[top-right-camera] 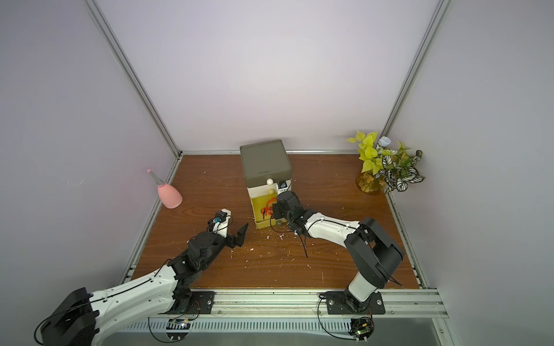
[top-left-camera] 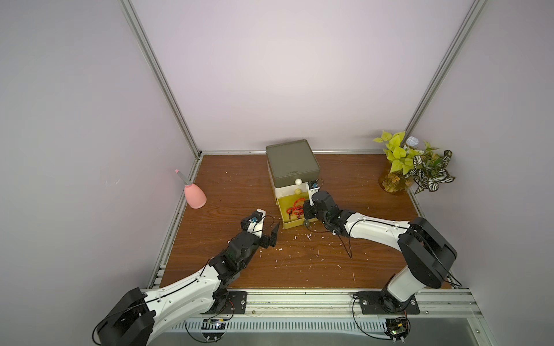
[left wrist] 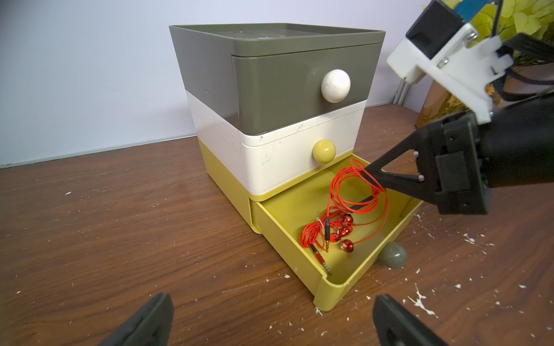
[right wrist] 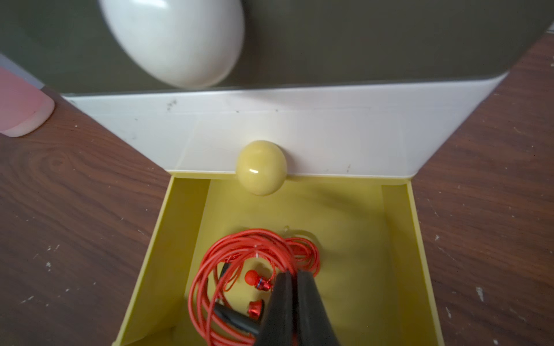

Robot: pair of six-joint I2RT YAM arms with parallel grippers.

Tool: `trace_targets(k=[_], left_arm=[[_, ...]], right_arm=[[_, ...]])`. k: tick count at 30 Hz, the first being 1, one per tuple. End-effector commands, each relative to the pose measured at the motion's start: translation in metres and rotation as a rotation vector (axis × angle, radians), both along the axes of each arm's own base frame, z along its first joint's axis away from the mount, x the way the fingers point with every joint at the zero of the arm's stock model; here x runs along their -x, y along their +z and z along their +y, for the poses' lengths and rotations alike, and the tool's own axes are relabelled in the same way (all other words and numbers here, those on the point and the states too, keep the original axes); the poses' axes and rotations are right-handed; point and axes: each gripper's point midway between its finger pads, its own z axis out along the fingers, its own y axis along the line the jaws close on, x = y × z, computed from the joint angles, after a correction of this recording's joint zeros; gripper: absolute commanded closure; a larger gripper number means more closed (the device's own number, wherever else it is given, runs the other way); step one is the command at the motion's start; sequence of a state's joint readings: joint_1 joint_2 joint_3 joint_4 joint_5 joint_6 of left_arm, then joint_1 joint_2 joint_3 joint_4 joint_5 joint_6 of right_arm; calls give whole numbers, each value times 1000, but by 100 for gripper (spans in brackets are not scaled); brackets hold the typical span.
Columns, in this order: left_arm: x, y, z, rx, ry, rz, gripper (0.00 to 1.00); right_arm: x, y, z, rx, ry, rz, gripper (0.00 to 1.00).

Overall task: Place the wired earphones into the drawer by color
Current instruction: Place the wired earphones in the drawer.

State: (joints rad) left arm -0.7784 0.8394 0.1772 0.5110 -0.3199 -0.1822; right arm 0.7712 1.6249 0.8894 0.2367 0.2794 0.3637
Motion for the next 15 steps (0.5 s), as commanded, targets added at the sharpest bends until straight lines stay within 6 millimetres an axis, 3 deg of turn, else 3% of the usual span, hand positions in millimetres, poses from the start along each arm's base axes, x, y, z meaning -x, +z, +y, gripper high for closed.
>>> trace_targets(k=[1,4,9,15], left_arm=[[-2,3,4,1,13,-18,1],[-2,3,4,1,14,-18,1],[-2,2,4,1,16,-17,1],[-1,3,2,4,4,-17,1]], right_arm=[[-6,12,1,-54,-14,-26,96],[-7,13,-1,-55,-18,-26,91],[-9,19,-5,-54,-30,-35,70],[-2,26,-15,-51,-37,-43,58]])
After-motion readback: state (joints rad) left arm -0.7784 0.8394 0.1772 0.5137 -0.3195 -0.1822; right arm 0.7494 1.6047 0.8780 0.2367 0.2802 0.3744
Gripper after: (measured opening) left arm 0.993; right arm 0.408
